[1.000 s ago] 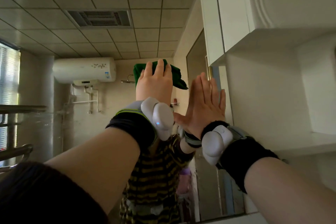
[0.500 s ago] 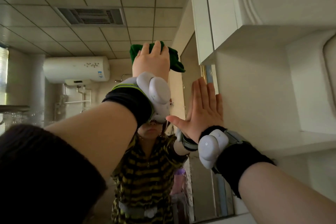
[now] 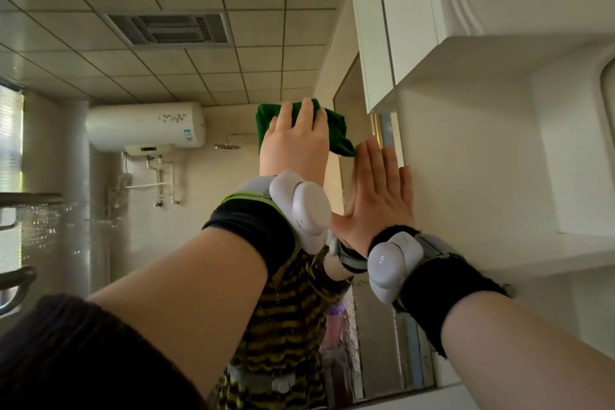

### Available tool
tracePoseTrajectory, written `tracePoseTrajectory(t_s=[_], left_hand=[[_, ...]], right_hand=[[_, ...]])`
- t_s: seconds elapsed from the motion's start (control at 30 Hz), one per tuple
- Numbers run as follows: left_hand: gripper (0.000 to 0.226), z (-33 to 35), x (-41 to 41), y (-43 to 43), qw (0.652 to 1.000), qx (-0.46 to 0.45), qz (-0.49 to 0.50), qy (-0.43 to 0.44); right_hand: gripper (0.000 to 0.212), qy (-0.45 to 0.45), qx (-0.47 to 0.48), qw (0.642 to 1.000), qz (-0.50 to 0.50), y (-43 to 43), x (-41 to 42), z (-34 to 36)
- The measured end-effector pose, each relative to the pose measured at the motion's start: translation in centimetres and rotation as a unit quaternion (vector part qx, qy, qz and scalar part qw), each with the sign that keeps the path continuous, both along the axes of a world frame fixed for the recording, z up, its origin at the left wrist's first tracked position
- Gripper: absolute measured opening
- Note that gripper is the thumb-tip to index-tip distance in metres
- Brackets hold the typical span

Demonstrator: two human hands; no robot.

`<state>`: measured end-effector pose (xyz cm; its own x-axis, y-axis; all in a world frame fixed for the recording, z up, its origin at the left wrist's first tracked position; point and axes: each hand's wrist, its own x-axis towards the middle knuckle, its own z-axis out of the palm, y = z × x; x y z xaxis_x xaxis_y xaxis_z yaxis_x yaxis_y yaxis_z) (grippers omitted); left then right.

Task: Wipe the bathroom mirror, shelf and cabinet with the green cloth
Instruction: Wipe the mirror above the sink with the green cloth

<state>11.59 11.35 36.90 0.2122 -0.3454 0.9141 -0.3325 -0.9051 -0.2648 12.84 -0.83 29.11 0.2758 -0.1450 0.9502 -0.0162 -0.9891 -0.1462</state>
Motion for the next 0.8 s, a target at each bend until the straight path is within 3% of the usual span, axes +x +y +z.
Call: tracePoseTrajectory(t_s=[0.5, 0.8], left_hand=[[0.049, -2.2, -0.3, -1.0, 1.000, 0.003, -0.014, 0.007], [0.052, -0.9, -0.2, -1.9, 1.000, 0.010, -0.005, 0.001]], right_hand=[[0.115, 0.003, 0.006, 1.000, 0.005, -0.8, 0.1, 0.2], [0.123, 0.008, 0.078, 0.997, 0.015, -1.5, -0.1, 0.7]])
